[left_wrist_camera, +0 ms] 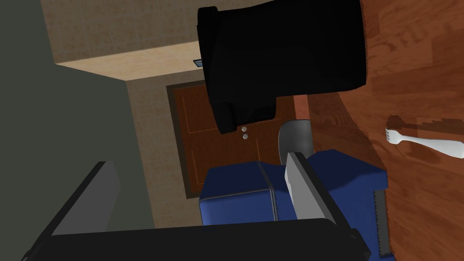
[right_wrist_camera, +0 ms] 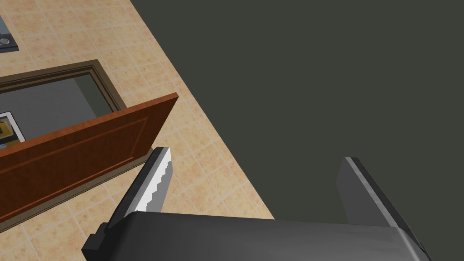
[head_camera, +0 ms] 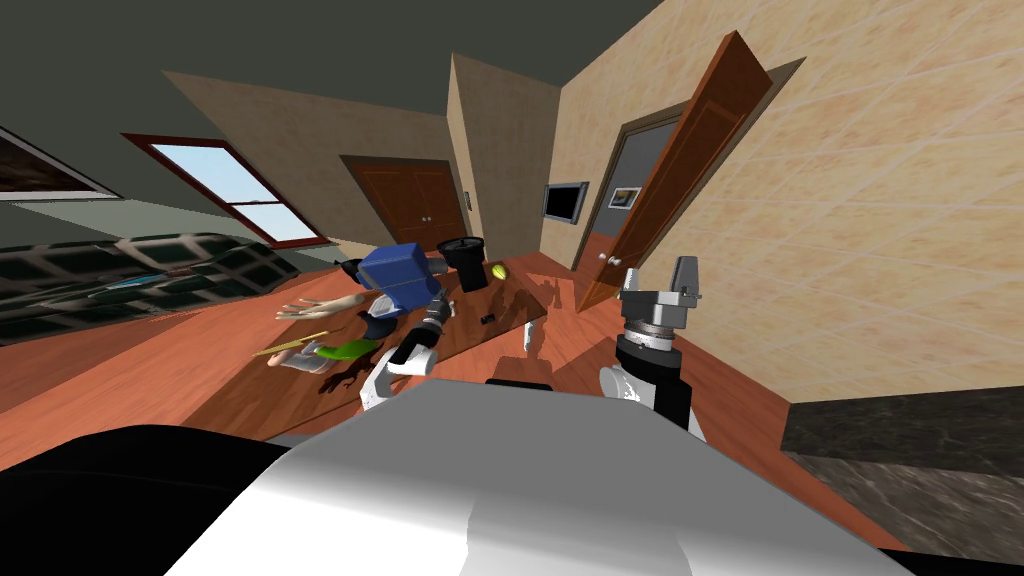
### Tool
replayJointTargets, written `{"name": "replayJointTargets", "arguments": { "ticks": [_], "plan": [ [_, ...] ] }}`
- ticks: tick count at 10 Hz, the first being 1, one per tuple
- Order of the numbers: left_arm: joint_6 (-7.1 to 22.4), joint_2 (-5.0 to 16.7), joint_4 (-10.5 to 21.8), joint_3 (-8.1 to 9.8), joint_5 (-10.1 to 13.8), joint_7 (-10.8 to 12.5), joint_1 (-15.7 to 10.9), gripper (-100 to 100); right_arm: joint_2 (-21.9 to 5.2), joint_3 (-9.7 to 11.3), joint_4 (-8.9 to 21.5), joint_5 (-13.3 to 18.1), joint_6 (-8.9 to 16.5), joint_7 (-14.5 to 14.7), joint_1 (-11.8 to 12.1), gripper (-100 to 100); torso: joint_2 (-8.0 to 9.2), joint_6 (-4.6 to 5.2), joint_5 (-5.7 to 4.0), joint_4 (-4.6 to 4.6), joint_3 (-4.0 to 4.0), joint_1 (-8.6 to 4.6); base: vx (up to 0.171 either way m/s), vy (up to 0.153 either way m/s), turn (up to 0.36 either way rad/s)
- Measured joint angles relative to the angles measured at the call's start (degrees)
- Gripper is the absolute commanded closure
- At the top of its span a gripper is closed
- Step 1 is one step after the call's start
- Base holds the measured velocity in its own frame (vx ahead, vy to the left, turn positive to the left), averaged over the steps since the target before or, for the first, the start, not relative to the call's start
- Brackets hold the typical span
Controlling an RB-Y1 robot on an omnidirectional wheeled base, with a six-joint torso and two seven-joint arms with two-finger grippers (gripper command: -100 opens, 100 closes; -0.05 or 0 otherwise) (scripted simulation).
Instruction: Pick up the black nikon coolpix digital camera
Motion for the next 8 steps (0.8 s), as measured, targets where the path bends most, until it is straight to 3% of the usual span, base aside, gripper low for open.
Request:
{"name": "replayJointTargets", "arguments": {
  "ticks": [8],
  "plan": [
    [11.31,3.43,6.08,1.72,3.74,2.49,-2.67,-100,0.0,0.0,0.0,0.0,0.0,0.0,0.0,0,-0.04,-0.02,-0.01,-0.01,-0.02,-0.03,-0.001,-0.003,-0.036]
  ]
}}
